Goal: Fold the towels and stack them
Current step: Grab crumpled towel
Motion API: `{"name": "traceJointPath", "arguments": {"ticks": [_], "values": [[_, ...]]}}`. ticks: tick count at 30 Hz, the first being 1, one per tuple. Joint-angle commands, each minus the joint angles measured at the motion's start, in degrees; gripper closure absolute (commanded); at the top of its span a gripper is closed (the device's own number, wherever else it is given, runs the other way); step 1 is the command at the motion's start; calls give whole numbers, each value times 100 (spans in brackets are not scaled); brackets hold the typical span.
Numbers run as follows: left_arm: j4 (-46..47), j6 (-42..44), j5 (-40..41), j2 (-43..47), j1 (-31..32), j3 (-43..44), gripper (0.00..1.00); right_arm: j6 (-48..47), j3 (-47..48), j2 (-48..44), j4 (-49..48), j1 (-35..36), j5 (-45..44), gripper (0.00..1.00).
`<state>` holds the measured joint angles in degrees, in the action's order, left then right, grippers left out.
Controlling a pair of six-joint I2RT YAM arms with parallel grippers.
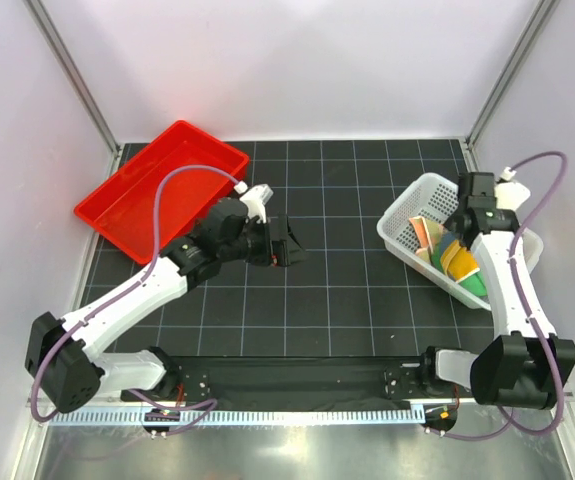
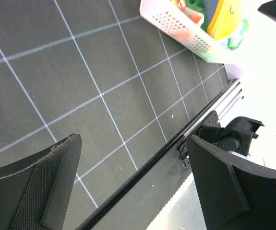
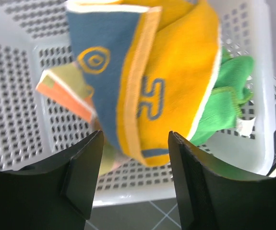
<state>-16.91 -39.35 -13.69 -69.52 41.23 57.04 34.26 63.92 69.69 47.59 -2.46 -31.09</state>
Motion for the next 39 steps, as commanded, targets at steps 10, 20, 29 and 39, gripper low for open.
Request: {"name": "traceJointPath", "arguments": {"ticks": [10,20,29,39], "values": [[460,-354,-529,-132,-10,-105,5,116,-801,158,-1586,-984,595,48],[583,-301,-468,26,-1,-149,5,239,-961,659,-2378,-1108,965,58],[522,-397,-485,-27,-1,-123,5,46,-285,572,-2177,-1108,1280,99],[654,-855,-432,-256,-211,588,4,219,2832,238,-1963,-1090,5297,99]]}}
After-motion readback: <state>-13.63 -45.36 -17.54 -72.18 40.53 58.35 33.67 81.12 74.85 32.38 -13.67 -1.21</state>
